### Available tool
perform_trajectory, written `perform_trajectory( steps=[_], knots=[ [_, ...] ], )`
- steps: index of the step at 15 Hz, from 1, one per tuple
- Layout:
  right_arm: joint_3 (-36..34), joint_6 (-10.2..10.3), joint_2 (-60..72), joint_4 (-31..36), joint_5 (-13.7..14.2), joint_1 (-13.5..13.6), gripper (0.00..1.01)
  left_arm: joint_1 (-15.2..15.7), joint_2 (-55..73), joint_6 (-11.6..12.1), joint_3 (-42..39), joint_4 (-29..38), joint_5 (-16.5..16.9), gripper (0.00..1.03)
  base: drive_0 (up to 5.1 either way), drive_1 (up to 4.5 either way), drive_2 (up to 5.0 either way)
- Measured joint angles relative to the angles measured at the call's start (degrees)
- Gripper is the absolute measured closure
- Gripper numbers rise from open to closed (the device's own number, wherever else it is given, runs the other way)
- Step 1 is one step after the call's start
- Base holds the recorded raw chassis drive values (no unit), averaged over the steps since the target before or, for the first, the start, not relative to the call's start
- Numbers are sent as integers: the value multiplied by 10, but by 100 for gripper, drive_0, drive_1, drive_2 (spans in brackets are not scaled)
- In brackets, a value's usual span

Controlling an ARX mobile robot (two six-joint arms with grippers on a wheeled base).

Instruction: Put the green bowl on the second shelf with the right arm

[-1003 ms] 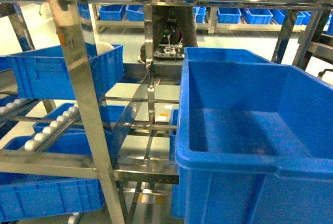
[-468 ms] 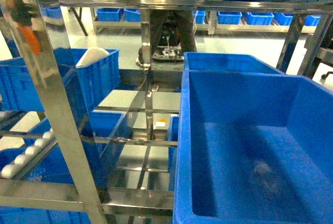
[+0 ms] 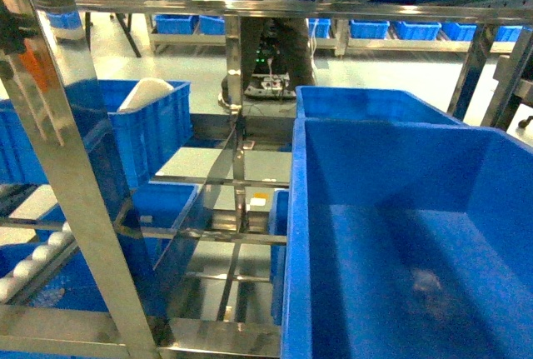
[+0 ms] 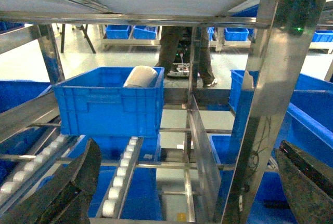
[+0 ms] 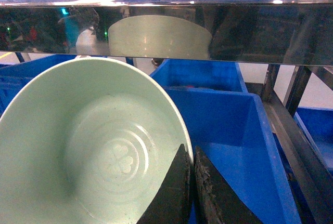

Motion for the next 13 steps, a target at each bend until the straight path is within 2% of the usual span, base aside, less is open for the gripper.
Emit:
perform_trajectory(
  steps=[3,5,6,8,10,13],
  knots=[
    [0,0,1,0,0,0,99,0,0,0,0,1,0,5,0,0,0],
    [-9,-4,1,7,-10,-13,99,0,0,0,0,1,0,5,0,0,0],
    [-25,-13,6,13,-18,-19,99,0,0,0,0,1,0,5,0,0,0],
    [-47,-30,46,44,-26,-16,99,0,0,0,0,1,0,5,0,0,0],
    [-61,-42,116,116,-19,17,99,0,0,0,0,1,0,5,0,0,0],
    [-71,-58,307,281,12,73,99,0,0,0,0,1,0,5,0,0,0]
  ],
)
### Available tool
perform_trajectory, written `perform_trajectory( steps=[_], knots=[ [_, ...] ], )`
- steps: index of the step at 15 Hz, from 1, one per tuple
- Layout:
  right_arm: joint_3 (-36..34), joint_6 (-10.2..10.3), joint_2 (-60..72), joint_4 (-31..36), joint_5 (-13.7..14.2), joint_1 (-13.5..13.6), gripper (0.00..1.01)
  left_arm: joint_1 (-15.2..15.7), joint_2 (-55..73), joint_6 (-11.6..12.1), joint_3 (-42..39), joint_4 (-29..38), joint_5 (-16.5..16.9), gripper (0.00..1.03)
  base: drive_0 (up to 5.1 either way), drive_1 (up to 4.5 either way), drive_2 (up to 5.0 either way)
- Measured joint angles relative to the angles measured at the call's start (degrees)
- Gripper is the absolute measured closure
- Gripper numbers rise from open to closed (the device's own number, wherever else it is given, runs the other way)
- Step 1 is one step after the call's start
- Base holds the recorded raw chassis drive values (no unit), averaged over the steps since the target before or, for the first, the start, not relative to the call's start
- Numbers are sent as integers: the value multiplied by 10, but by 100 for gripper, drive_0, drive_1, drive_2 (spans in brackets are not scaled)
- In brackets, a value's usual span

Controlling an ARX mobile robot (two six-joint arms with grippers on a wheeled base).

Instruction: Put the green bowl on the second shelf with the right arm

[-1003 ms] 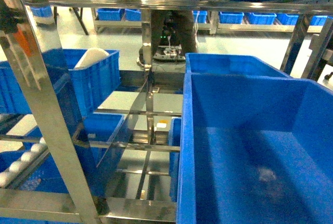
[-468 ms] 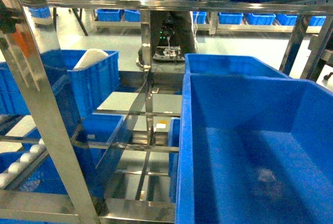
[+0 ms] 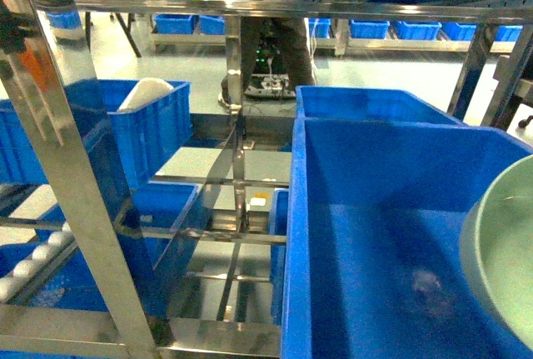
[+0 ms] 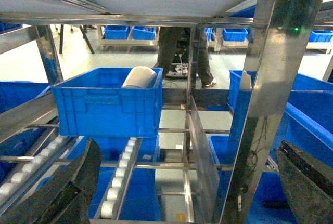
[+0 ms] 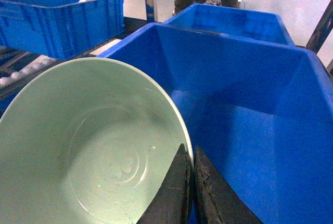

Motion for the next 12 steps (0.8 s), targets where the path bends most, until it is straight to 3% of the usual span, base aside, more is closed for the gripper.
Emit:
perform_trajectory(
  steps=[2,3,5,12],
  knots=[
    [14,-7,124,90,13,7,99,0,0,0,0,0,0,5,0,0,0],
    [63,-17,238,133,15,5,99,0,0,0,0,0,0,5,0,0,0],
    [213,-53,445,80,-13,-17,99,0,0,0,0,0,0,5,0,0,0],
    [298,-96,524,-9,-41,-12,99,0,0,0,0,0,0,5,0,0,0]
  ],
)
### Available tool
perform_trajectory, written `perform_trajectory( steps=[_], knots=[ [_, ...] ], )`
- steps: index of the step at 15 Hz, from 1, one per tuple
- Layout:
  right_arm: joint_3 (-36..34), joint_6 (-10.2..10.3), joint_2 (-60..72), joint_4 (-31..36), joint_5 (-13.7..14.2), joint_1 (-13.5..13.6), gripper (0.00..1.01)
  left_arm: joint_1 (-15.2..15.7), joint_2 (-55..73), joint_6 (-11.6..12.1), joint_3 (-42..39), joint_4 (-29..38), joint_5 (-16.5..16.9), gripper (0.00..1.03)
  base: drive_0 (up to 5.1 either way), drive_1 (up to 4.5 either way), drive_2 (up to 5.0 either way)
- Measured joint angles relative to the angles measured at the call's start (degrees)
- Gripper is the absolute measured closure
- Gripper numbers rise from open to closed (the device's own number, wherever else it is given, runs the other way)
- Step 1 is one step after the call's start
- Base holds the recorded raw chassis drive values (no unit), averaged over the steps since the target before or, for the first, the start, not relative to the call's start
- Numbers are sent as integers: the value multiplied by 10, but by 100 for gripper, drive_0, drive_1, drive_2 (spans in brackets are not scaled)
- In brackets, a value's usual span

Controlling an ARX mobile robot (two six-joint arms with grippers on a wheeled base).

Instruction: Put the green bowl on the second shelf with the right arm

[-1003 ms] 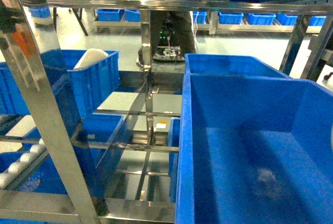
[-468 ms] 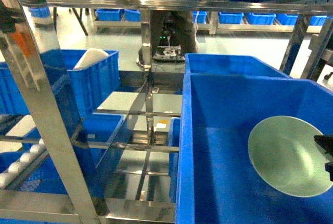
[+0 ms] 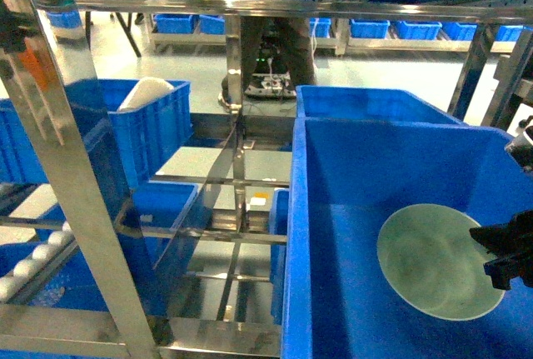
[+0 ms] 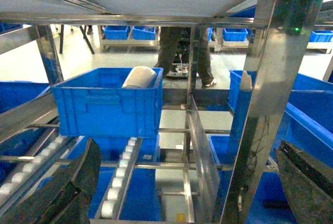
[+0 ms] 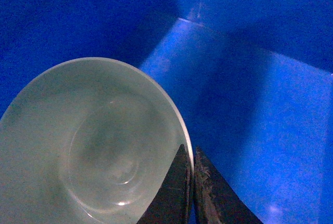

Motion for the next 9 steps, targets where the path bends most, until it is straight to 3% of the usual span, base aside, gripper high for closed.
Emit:
perform_trajectory(
  steps=[4,6,9],
  knots=[
    [21,-12,21,-1,0,0,99,0,0,0,0,0,0,5,0,0,0],
    [30,-10,23,-1,1,0,90,0,0,0,0,0,0,5,0,0,0],
    [29,-4,23,12,2,0,57,0,0,0,0,0,0,5,0,0,0]
  ],
)
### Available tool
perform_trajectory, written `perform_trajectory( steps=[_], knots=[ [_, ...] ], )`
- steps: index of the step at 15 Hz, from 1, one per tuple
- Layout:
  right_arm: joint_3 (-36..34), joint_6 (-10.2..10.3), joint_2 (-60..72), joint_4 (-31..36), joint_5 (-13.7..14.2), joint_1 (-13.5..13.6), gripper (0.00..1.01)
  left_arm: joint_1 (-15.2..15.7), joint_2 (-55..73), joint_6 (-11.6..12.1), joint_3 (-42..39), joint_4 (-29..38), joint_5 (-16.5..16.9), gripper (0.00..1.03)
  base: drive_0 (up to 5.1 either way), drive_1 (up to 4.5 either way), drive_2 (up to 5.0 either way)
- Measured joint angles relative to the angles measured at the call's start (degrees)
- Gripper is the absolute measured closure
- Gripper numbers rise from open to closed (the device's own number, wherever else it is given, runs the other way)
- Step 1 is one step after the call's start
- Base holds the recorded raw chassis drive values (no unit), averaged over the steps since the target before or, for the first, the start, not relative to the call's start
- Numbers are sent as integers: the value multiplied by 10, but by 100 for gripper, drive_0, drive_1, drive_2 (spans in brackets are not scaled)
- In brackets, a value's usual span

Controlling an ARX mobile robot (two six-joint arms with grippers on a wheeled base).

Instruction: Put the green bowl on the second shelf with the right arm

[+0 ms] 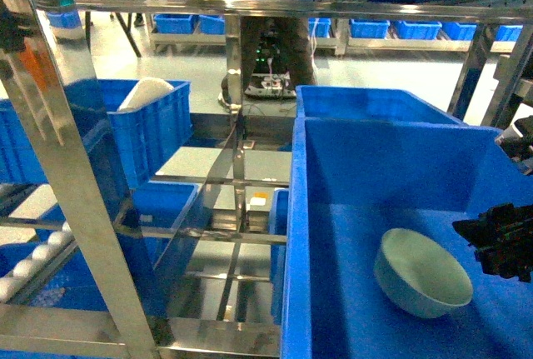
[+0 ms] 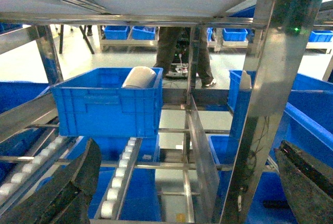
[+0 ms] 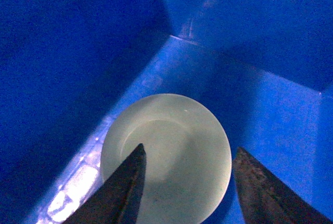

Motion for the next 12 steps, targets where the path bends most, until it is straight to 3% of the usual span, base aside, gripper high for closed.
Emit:
perform_trajectory(
  steps=[5,8,11,12],
  knots=[
    [-73,51,-39,144,57,-1,1,0,0,0,0,0,0,5,0,0,0],
    [-176,57,-148,205,75,-5,3,0,0,0,0,0,0,5,0,0,0],
    [-272,57,-323,140,81,-25,3,0,0,0,0,0,0,5,0,0,0],
    [-298,57,-430,75,69,-36,3,0,0,0,0,0,0,5,0,0,0]
  ],
)
